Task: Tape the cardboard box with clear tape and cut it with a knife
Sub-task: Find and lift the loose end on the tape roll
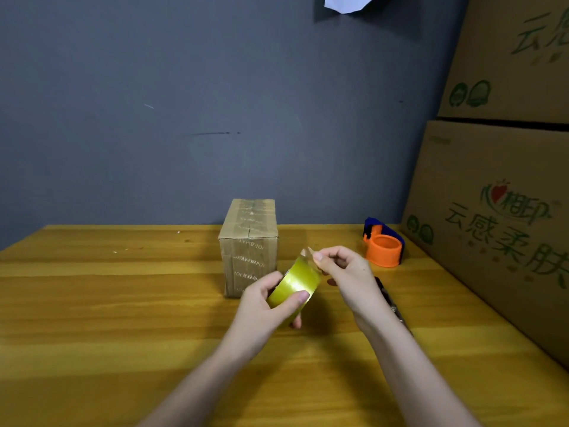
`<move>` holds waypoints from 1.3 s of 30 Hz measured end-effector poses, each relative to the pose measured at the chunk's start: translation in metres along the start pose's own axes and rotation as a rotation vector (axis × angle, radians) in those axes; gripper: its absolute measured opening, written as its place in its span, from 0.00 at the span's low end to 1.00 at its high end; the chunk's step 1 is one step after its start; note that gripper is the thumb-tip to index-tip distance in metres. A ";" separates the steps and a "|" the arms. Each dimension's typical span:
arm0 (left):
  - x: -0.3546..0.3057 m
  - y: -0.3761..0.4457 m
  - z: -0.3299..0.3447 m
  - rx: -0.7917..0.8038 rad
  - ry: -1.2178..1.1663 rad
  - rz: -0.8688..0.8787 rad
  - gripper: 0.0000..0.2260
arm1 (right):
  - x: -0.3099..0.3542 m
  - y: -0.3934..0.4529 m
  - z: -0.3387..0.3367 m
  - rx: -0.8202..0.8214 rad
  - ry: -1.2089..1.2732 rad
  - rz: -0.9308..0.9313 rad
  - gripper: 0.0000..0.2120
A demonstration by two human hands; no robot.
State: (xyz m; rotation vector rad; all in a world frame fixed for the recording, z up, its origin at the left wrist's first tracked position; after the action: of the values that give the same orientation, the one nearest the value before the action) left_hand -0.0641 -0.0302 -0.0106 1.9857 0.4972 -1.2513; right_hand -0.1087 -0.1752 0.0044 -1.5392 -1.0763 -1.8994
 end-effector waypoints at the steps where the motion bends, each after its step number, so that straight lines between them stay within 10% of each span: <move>1: 0.000 -0.001 0.000 -0.005 0.005 0.001 0.05 | -0.003 0.000 0.001 0.006 0.013 0.013 0.07; 18: -0.001 -0.004 0.012 0.061 0.019 0.028 0.06 | -0.064 -0.007 0.001 -0.126 0.210 0.346 0.04; 22: 0.011 -0.002 0.014 0.090 -0.008 -0.019 0.13 | -0.040 -0.007 -0.024 -0.299 0.146 0.063 0.09; 27: 0.018 -0.004 0.012 0.026 0.403 0.007 0.29 | 0.007 -0.036 0.012 -0.081 -0.308 -0.384 0.19; 32: 0.010 -0.005 0.022 0.023 1.086 0.013 0.32 | -0.004 -0.042 0.049 0.099 -0.512 -0.317 0.36; 39: -0.013 -0.011 0.032 -0.021 1.244 0.307 0.21 | -0.015 -0.029 0.030 0.005 -0.279 -0.097 0.31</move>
State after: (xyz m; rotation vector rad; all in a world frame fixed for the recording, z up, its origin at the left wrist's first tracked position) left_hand -0.0967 -0.0463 -0.0120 2.5094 0.7043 0.3036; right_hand -0.1093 -0.1360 -0.0163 -1.8181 -1.2935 -1.7777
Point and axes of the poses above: each hand's wrist, its own y-axis towards the middle knuckle, its own z-axis out of the palm, x = y × z, the point moved 8 cm from there along y, towards the middle knuckle, and after that the axes turned 11 degrees about y, right-handed, at the moved point
